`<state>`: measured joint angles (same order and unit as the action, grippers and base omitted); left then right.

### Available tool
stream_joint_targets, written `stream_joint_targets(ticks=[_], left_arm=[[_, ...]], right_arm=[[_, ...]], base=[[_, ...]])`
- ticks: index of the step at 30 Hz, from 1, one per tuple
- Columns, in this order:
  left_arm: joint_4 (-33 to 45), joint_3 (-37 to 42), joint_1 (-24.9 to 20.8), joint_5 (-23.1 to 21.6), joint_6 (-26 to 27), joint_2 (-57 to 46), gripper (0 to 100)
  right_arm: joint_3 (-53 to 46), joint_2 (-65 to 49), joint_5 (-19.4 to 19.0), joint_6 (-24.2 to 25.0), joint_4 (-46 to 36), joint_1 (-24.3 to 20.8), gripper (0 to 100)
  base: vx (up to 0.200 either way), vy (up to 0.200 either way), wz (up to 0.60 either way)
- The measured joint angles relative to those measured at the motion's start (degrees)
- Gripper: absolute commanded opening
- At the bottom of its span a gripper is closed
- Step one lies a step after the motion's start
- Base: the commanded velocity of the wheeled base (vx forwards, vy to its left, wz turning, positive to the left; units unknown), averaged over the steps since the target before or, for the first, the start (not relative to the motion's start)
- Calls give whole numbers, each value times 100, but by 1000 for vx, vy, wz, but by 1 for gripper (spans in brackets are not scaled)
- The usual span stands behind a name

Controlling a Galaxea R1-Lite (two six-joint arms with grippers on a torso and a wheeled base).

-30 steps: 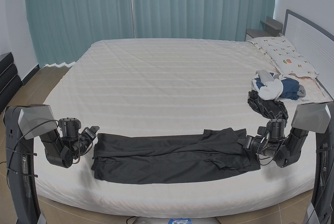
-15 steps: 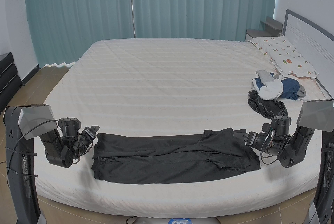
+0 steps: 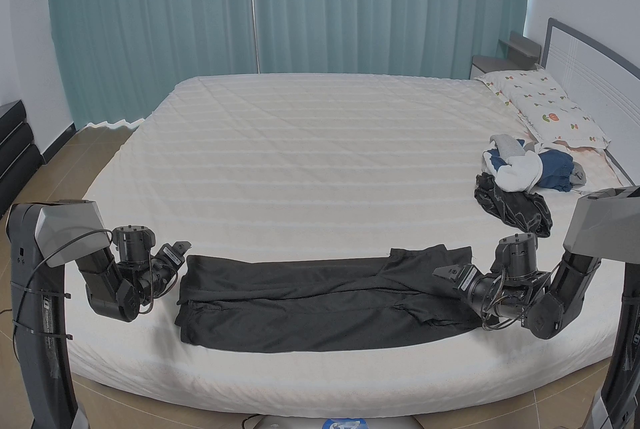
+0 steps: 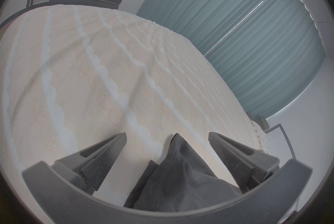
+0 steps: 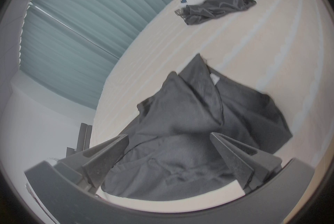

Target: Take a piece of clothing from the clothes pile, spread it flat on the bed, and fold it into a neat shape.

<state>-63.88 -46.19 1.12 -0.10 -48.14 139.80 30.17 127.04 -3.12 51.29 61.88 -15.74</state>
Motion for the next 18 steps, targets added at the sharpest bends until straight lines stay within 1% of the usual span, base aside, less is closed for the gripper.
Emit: stream_joint_targets(ticks=[4,8,17,18], left_arm=[[0,2,0,0,0,0,100],[2,2,2,0,0,0,100],[0,-4,0,0,2,0,100],[2,-4,0,0,5,0,100]], right_arm=[[94,-17,39,239,-328,-197,100],[244,39,88,257,-453,-258,100],[806,297,479,258,-961,-269,100],[858,330,514,258,-1015,-272,0]], base=[[0,0,0],[0,0,0],[0,0,0],[0,0,0]])
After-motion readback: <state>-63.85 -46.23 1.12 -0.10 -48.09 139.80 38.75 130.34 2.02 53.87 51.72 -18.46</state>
